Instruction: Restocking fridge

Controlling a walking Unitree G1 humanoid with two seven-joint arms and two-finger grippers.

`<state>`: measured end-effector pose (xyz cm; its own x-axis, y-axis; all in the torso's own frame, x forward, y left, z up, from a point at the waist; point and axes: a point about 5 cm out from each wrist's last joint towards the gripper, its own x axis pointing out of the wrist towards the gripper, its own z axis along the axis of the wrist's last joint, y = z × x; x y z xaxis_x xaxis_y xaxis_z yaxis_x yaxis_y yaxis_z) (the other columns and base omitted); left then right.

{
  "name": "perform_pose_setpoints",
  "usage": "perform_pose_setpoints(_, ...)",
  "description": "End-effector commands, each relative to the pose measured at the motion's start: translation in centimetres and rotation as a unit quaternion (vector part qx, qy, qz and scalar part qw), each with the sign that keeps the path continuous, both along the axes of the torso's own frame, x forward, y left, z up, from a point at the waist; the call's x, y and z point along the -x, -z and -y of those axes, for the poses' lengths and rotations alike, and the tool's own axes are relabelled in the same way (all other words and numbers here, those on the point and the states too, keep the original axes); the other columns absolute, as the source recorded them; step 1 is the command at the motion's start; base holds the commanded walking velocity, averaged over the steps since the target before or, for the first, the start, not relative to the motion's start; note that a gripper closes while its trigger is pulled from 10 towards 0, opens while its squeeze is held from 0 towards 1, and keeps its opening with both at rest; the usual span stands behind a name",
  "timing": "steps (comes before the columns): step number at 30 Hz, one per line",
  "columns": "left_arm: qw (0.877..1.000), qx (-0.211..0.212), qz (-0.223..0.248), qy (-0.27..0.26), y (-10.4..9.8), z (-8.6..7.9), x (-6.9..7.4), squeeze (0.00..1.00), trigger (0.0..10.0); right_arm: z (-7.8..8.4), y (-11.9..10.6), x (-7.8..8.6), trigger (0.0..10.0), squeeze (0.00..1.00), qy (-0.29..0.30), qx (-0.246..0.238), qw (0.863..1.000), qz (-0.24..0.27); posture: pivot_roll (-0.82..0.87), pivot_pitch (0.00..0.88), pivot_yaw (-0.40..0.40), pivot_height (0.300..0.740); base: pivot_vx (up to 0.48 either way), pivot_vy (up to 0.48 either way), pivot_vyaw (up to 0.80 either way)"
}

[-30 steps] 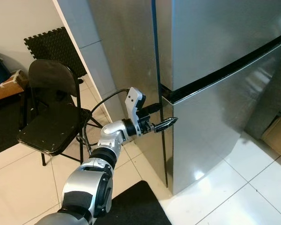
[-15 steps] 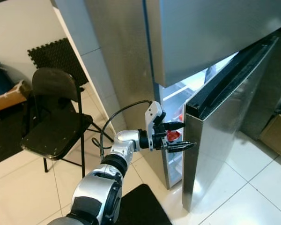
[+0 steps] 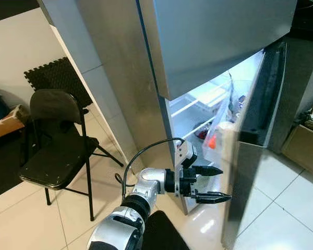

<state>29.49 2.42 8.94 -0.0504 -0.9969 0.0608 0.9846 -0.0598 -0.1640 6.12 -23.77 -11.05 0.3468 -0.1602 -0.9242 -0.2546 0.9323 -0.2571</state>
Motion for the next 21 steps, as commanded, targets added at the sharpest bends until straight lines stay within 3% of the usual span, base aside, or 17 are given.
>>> perform_pose_setpoints(1,1.0,0.014,-0.012,-0.01,0.2,0.0,0.2,0.0,10.0,-0.7,0.1,-0.3,10.0,0.0,0.004,-0.008,1.0,0.003,-0.18,0.013,0.125,0.74,0.0,0.0,0.0)
perform_pose_setpoints(7,0.998,-0.005,-0.036,-0.058,1.8,-2.4,0.4,0.0,10.0,-0.9,0.2,-0.4,10.0,0.0,0.005,-0.009,1.0,-0.002,-0.16,0.0,0.132,0.74,0.0,0.0,0.0)
perform_pose_setpoints(13,0.984,-0.083,-0.079,-0.137,5.6,-6.0,1.8,0.0,10.0,-1.2,0.2,-0.7,10.0,0.0,0.005,-0.011,1.0,-0.002,-0.15,0.0,0.13,0.74,0.0,0.0,0.0)
perform_pose_setpoints(14,0.984,-0.083,-0.079,-0.137,5.6,-6.0,1.8,0.0,10.0,-1.2,0.2,-0.7,10.0,0.0,0.005,-0.011,1.0,-0.002,-0.15,0.0,0.13,0.74,0.0,0.0,0.0)
perform_pose_setpoints(16,0.963,-0.136,-0.115,-0.2,7.9,-8.4,2.8,0.0,10.0,-1.2,0.2,-0.9,10.0,0.0,0.003,-0.008,1.0,-0.004,-0.14,0.0,0.128,0.74,0.0,0.0,0.0)
perform_pose_setpoints(18,0.958,-0.146,-0.122,-0.215,8.3,-8.9,3.0,0.0,10.0,-1.2,0.2,-1.0,10.0,0.0,0.002,-0.007,1.0,-0.005,-0.14,0.0,0.128,0.74,0.0,0.0,0.0)
perform_pose_setpoints(20,0.936,-0.188,-0.144,-0.262,9.7,-10.5,3.8,0.0,10.0,-1.0,0.2,-1.2,10.0,0.0,0.001,-0.001,1.0,-0.008,-0.13,0.0,0.122,0.74,0.0,0.0,0.0)
perform_pose_setpoints(21,0.936,-0.188,-0.144,-0.262,9.7,-10.5,3.8,0.0,10.0,-1.0,0.2,-1.2,10.0,0.0,0.001,-0.001,1.0,-0.008,-0.13,0.0,0.122,0.74,0.0,0.0,0.0)
